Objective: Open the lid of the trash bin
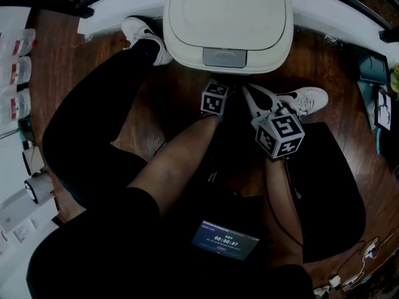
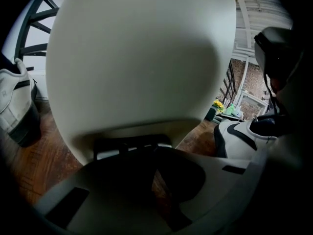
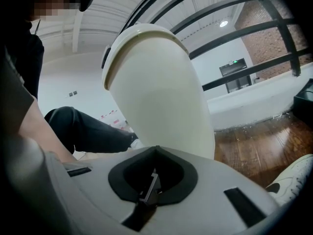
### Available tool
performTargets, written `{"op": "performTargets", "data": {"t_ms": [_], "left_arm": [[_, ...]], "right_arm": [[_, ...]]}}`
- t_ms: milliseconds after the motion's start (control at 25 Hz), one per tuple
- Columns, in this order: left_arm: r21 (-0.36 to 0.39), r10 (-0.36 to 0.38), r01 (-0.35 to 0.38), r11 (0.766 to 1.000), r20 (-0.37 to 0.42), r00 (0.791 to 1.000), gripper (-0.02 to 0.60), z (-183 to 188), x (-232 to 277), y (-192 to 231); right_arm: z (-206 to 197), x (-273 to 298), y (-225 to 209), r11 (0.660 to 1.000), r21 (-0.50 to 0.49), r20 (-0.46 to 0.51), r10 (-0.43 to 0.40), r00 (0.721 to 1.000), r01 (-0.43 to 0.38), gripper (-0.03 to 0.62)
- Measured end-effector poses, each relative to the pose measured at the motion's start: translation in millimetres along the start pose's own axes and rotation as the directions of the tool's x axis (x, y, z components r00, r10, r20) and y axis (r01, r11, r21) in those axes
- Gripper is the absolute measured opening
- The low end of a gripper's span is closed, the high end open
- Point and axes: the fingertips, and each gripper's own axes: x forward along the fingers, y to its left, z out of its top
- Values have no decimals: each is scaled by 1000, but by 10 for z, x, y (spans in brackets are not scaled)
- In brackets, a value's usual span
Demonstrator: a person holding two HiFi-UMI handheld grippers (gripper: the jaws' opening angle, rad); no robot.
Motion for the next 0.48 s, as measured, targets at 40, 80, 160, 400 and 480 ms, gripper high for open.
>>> {"op": "performTargets", "data": {"t_ms": [40,80,160,400,480], "left_arm": [[-6,7,-7,1000,-2,1000,35,-10,2,4],[-18,15,-15,1000,-3,1000,35,-23,2,9],[-39,31,-31,999,-7,1000,35,-47,0,24],[-28,42,-43,999,-28,999,35,-93,0,31],[-29,43,-43,999,-28,999,35,-94,12,40]], "right_arm": [[1,-2,-1,1000,1,0,-2,1000,2,23],[0,-2,1,1000,2,0,-3,1000,3,23],[-1,0,7,1000,3,-2,-4,1000,4,23],[6,8,12,1000,2,-4,-8,1000,8,23],[2,11,14,1000,1,-5,-9,1000,9,23]]}}
